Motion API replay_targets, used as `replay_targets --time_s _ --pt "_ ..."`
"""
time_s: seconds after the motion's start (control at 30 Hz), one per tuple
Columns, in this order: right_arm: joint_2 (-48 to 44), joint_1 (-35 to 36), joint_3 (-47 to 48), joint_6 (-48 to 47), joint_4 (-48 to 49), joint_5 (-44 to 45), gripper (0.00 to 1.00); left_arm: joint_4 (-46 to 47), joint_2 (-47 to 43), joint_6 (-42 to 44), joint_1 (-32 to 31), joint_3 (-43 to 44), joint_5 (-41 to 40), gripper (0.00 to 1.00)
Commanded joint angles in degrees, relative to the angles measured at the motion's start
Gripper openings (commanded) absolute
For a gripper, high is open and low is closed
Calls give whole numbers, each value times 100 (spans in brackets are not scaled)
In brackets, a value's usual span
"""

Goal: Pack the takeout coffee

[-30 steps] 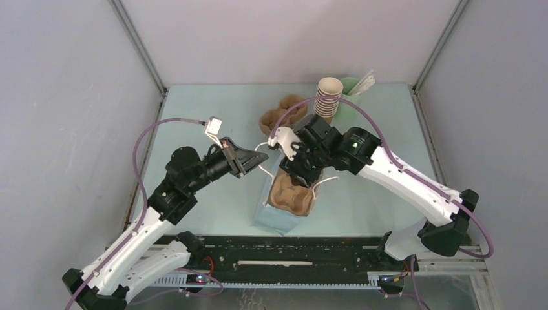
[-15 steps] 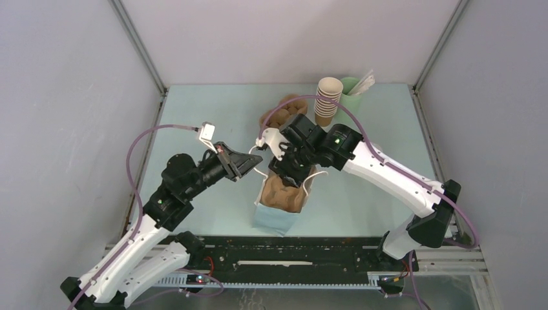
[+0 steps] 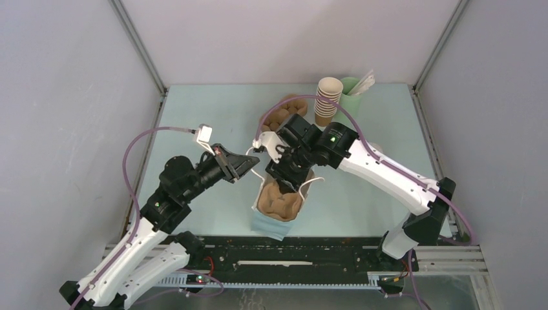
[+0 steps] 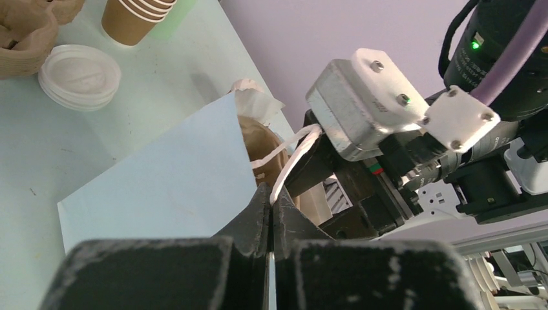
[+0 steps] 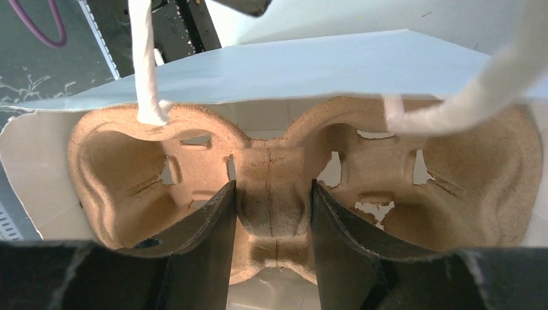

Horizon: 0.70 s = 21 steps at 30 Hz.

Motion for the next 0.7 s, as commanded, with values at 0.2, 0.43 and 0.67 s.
replay_targets --time_s 0.2,0.43,0.67 --pt "16 7 181 281 23 -553 49 -146 -148 226 39 -142 -215 0" --pt "54 3 115 285 108 -389 50 -150 -269 186 39 -208 -339 0" --pt "167 103 19 244 291 -316 51 -233 -373 113 40 -271 -553 0"
